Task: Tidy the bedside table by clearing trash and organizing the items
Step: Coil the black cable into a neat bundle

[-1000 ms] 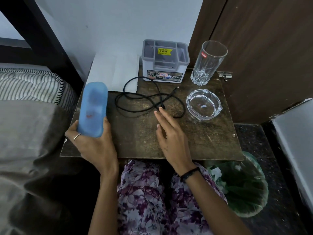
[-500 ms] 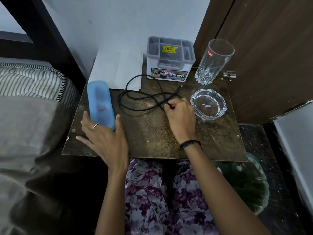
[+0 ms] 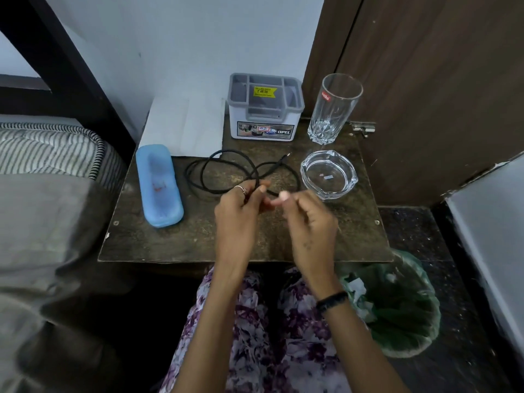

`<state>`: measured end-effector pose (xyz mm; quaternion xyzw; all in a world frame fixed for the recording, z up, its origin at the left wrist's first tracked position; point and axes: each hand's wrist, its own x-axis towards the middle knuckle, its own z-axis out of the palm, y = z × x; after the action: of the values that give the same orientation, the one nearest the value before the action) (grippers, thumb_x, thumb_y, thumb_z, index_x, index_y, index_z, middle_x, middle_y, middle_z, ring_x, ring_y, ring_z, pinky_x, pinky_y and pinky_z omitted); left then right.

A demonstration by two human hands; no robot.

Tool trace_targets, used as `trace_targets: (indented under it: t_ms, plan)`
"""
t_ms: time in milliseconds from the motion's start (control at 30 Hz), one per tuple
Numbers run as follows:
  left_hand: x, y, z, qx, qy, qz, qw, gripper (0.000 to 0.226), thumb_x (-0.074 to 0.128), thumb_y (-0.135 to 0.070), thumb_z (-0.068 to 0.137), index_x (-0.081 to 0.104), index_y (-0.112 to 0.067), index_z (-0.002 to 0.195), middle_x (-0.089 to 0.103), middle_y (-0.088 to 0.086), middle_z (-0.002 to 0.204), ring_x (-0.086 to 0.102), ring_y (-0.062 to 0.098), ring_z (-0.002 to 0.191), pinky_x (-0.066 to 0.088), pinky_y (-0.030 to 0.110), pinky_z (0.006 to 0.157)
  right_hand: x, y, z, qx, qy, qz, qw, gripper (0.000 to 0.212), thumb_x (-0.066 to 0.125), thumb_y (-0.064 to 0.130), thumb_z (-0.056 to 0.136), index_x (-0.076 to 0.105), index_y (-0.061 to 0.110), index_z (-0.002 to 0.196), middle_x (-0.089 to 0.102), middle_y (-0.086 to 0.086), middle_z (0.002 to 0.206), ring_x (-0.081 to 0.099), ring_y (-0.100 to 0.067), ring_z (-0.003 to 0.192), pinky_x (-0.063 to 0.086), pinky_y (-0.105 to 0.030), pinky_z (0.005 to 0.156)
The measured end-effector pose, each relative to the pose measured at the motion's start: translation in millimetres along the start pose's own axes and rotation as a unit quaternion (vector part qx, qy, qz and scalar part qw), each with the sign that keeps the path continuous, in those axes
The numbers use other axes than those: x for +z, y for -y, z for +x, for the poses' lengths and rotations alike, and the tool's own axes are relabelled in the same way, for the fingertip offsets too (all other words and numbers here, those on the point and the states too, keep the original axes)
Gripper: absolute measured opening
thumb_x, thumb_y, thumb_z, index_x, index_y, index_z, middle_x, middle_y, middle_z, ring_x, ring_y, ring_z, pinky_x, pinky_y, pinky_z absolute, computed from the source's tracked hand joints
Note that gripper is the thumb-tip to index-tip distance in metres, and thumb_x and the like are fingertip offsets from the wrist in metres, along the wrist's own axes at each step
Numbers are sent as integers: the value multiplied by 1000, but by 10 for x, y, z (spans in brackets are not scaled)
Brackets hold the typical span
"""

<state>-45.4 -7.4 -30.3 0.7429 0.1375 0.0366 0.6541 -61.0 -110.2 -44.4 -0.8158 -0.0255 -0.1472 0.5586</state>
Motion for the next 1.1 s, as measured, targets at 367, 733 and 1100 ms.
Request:
trace_targets:
  t_ms: [367, 733, 1100]
  plan:
    - [-167, -604, 23, 14, 191, -229, 954, 25, 47, -21, 89, 70, -21, 79, 48, -9, 50, 38, 1, 40, 31, 16, 41, 156, 378, 577, 96, 191, 311, 926, 36, 28, 16, 101, 59, 15, 83, 63, -12, 60, 57, -5, 52, 48, -13, 53]
    - [-150, -208, 377, 209, 34, 174, 962, 23, 43, -8, 94, 62, -1, 104, 67, 5, 85, 53, -6, 70, 43, 14, 69, -131, 340, 526, -34, 170, -54, 983, 14, 67, 29, 84, 74, 17, 81, 54, 11, 60, 48, -3, 57, 35, -18, 60]
    - [-282, -381, 278, 29, 277, -282, 918, 40, 35, -22, 89, 72, -14, 80, 50, -7, 47, 28, 1, 34, 24, 17, 42, 49, 195, 839, 50, 110, 202, 972, 15, 59, 12, 90, 69, 14, 79, 57, 12, 61, 48, 4, 55, 36, -9, 55]
